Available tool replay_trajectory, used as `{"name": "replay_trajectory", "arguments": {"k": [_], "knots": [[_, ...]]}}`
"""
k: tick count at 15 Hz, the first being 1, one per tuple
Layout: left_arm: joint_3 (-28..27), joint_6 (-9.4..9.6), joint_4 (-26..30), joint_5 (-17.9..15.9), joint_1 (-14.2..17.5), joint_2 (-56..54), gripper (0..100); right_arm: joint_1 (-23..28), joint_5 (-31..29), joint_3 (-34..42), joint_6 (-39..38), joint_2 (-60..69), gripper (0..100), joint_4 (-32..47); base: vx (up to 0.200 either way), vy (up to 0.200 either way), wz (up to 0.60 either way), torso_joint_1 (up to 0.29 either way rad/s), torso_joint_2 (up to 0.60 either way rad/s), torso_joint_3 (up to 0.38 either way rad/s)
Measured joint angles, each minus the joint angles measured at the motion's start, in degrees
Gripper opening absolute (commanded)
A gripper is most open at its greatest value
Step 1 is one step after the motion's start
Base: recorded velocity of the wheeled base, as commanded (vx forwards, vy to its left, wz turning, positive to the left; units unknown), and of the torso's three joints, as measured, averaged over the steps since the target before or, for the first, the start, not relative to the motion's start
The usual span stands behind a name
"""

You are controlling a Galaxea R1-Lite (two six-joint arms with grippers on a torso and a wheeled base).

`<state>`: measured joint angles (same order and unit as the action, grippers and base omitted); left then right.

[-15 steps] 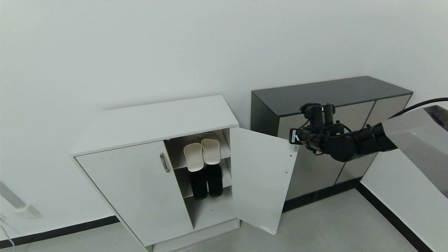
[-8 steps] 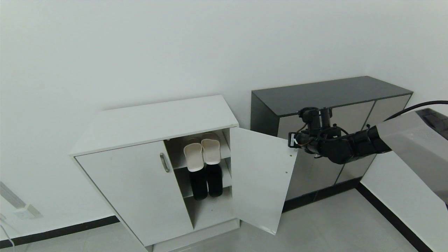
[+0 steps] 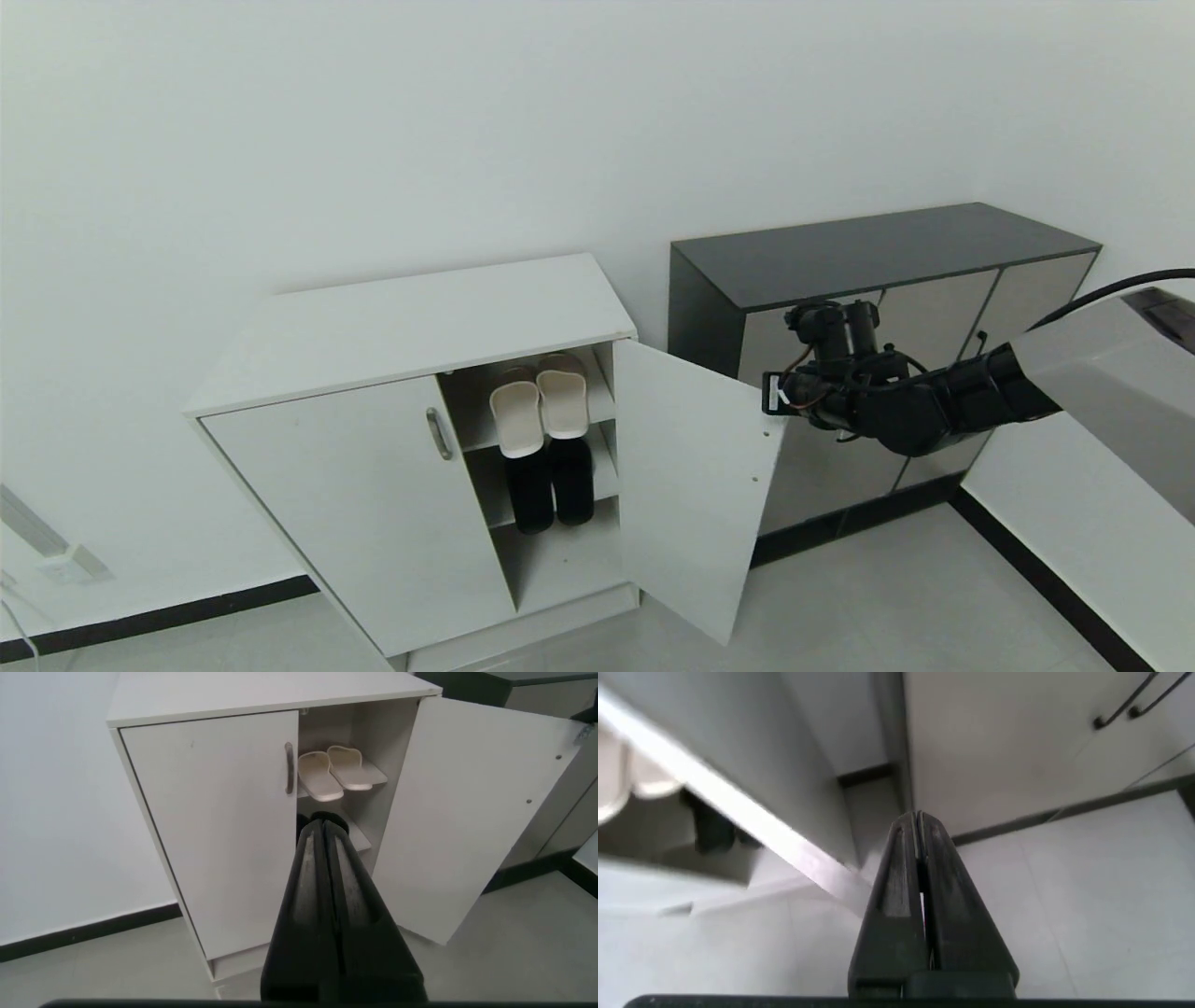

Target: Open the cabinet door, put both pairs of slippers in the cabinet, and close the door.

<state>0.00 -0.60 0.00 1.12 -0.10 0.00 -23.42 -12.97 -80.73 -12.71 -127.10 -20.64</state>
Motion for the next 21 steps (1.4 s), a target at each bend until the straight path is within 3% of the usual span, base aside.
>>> {"name": "replay_trajectory", "arguments": {"k": [8, 15, 21], "knots": [[0.0, 0.0, 0.0, -0.01, 0.0, 0.05, 0, -12.35, -0.52, 14.85, 0.46, 8.36, 0, -9.33, 0.0, 0.0, 0.0, 0.0, 0.0, 0.0], [0.0, 0.0, 0.0, 0.0, 0.0, 0.1, 0, -13.37, -0.24, 20.46, 4.84, 9.29, 0, -19.54, 0.0, 0.0, 0.0, 0.0, 0.0, 0.0], [0.0, 0.0, 0.0, 0.0, 0.0, 0.1, 0, -13.48, -0.49, 21.77, 6.42, 9.26, 0, -20.82, 0.0, 0.0, 0.0, 0.0, 0.0, 0.0]]}}
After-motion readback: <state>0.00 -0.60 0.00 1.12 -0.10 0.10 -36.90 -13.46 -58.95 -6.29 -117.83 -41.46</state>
